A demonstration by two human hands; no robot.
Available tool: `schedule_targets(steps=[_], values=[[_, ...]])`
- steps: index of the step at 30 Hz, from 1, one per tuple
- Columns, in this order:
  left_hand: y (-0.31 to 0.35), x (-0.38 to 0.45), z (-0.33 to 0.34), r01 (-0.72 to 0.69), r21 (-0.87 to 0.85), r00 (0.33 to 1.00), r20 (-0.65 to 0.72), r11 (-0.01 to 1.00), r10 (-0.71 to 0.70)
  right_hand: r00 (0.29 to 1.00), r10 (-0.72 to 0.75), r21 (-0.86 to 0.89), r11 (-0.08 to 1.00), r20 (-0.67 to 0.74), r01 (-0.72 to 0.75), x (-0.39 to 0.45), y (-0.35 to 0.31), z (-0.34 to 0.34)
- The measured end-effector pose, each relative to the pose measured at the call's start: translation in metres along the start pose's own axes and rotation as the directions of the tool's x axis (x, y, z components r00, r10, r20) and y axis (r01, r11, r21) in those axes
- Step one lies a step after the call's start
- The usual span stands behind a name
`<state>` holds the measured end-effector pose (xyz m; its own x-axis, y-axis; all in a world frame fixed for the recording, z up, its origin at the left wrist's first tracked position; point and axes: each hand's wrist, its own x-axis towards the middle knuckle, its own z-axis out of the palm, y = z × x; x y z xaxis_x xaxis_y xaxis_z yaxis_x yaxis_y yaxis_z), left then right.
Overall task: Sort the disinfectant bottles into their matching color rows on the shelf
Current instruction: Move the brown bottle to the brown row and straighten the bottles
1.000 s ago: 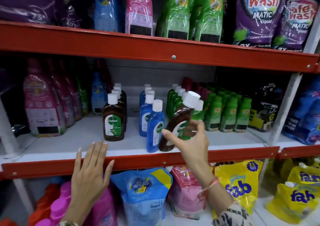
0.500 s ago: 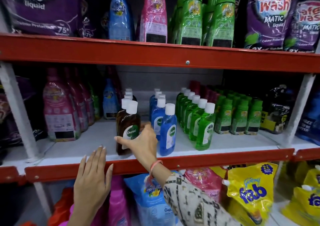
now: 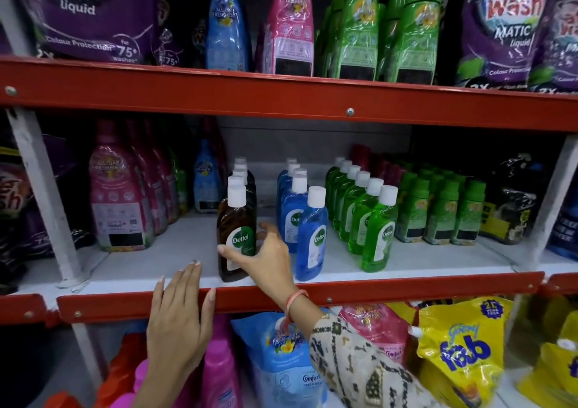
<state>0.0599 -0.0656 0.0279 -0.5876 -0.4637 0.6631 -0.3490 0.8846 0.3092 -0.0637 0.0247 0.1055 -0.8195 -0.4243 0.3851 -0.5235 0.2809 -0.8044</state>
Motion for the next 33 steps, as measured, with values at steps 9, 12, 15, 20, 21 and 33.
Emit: schedule_targets(steps=[9,12,15,20,21,33], values=[[0.031,0.031,-0.014,0.289,-0.493,0.947,0.273,0.821,-0.17,0.995,0.026,0.151,0.988,0.091,-0.04,-0.008,0.013,-0.018],[0.028,0.043,-0.019,0.42,-0.604,0.895,0.399,0.677,-0.199,0.996,0.003,0.196,0.98,0.092,-0.022,-0.013,0.016,-0.022],[0.025,0.05,-0.021,0.445,-0.697,0.888,0.425,0.563,-0.176,0.996,-0.012,0.223,0.975,0.089,-0.008,-0.015,0.02,-0.022],[0.025,0.053,-0.02,0.467,-0.696,0.879,0.433,0.545,-0.201,0.993,-0.055,0.237,0.971,0.101,0.03,-0.014,0.022,-0.025],[0.027,0.052,-0.021,0.469,-0.695,0.879,0.424,0.545,-0.217,0.993,-0.059,0.223,0.974,0.107,0.033,-0.014,0.022,-0.026],[0.104,0.03,-0.001,0.149,-0.776,0.982,0.041,0.613,-0.187,0.927,-0.07,0.341,0.917,-0.369,0.205,-0.02,0.049,-0.088]])
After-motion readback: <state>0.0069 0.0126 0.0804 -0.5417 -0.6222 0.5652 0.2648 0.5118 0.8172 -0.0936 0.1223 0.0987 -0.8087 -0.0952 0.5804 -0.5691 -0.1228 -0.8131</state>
